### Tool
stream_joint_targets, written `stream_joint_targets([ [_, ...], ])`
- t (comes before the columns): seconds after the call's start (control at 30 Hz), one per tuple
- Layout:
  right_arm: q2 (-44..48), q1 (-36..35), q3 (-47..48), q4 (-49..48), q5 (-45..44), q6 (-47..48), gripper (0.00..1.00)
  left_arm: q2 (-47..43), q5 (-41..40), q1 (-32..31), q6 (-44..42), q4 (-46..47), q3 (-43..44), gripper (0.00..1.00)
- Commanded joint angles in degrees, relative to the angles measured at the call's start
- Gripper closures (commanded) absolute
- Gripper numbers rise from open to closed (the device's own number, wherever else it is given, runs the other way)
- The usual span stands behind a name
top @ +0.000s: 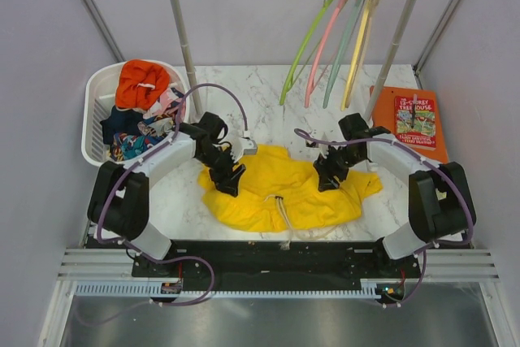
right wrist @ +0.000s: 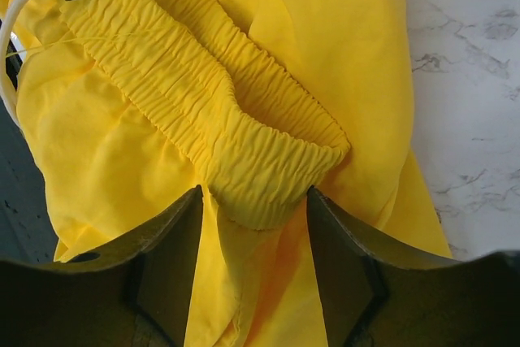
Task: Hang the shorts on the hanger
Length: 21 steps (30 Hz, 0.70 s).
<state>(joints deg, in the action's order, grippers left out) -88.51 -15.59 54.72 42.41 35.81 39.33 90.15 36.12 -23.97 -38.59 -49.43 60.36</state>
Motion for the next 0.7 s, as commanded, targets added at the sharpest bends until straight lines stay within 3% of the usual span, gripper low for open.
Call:
stream_joint_targets([
  [0.0, -1.0, -0.2, 1.2, 1.2, 5.0, 0.7, 0.43, 0.6, 2.2, 0.1, 1.4, -0.8, 2.7, 0.35],
  [0.07, -0.9, -0.2, 0.6, 1.9, 5.8, 1.9, 0.57, 0.4, 3.1, 0.1, 1.4, -1.3, 3.0, 0.45],
  [0.1, -0.6, -0.2, 0.3, 2.2, 6.0, 2.5, 0.77, 0.2, 3.5, 0.1, 1.1, -1.5, 3.1, 0.51],
  [0.17, 1.0, -0.1, -0.4, 4.0, 5.2, 4.6, 1.00, -1.6, 6.1, 0.7, 0.0, -3.4, 2.9, 0.68],
  [0.23, 5.4, 0.2, -1.4, 5.0, 4.5, 6.1, 1.00, -4.9, 7.5, 1.4, -3.5, -5.0, 2.3, 0.87],
  [0.3, 11.9, 0.5, -3.8, 5.4, 4.0, 7.8, 1.00, -7.9, 8.1, 1.7, -8.1, -7.2, 0.5, 0.97],
  [0.47, 27.7, 0.5, -10.3, 1.9, 1.3, 9.1, 1.00, -21.6, 7.2, 2.1, -14.1, -5.4, -4.9, 0.98],
  [0.6, 41.8, 0.7, -14.5, -8.3, -4.8, 8.2, 1.00, -29.1, 2.3, 2.1, -13.6, 5.9, -6.4, 0.98],
  [0.67, 45.3, 0.7, -18.0, -19.0, -9.9, 9.8, 1.00, -32.8, -2.0, 2.1, -12.7, 19.8, -10.1, 0.98],
])
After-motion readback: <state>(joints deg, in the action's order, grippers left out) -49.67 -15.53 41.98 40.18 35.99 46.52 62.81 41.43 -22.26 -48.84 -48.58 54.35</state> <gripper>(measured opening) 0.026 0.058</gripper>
